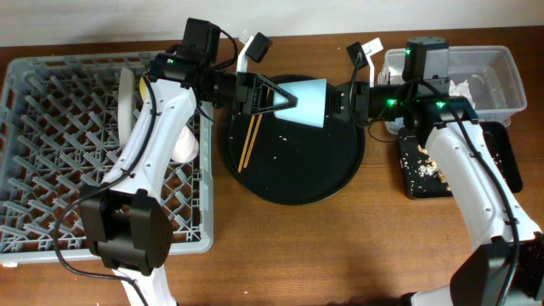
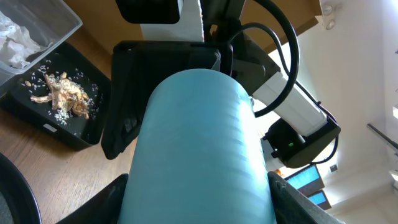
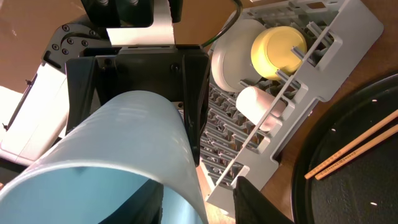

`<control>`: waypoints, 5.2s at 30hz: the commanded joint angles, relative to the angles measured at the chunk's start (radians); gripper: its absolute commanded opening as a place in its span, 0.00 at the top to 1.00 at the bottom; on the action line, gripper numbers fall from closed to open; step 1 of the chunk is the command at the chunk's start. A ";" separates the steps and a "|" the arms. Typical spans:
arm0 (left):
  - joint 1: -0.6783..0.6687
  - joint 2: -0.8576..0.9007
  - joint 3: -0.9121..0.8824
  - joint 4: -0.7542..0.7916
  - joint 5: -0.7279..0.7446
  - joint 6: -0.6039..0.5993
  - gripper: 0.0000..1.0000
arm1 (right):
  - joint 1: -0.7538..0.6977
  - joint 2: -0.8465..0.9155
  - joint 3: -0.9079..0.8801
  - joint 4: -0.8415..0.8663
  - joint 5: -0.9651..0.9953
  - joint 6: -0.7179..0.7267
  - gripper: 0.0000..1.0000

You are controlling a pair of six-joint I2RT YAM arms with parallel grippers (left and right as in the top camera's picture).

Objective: Sort waste into correct bins and load items into the dishwasher rack
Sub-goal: 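Lower blue cup into the rack with left gripper and release, then reach left gripper to the chopsticks on the black tray and grasp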

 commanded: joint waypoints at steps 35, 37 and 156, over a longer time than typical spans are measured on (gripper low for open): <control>0.023 -0.197 0.230 -0.691 -1.804 -0.309 0.56 | -0.310 0.001 0.010 -0.472 0.309 -0.262 0.34; 0.051 -0.197 0.203 -0.690 -1.803 -0.328 0.56 | -0.310 0.001 0.010 -0.477 0.317 -0.262 0.34; -0.154 0.387 0.173 -0.192 -1.481 -0.009 0.50 | 0.017 -0.089 0.224 -0.903 1.310 -0.050 0.12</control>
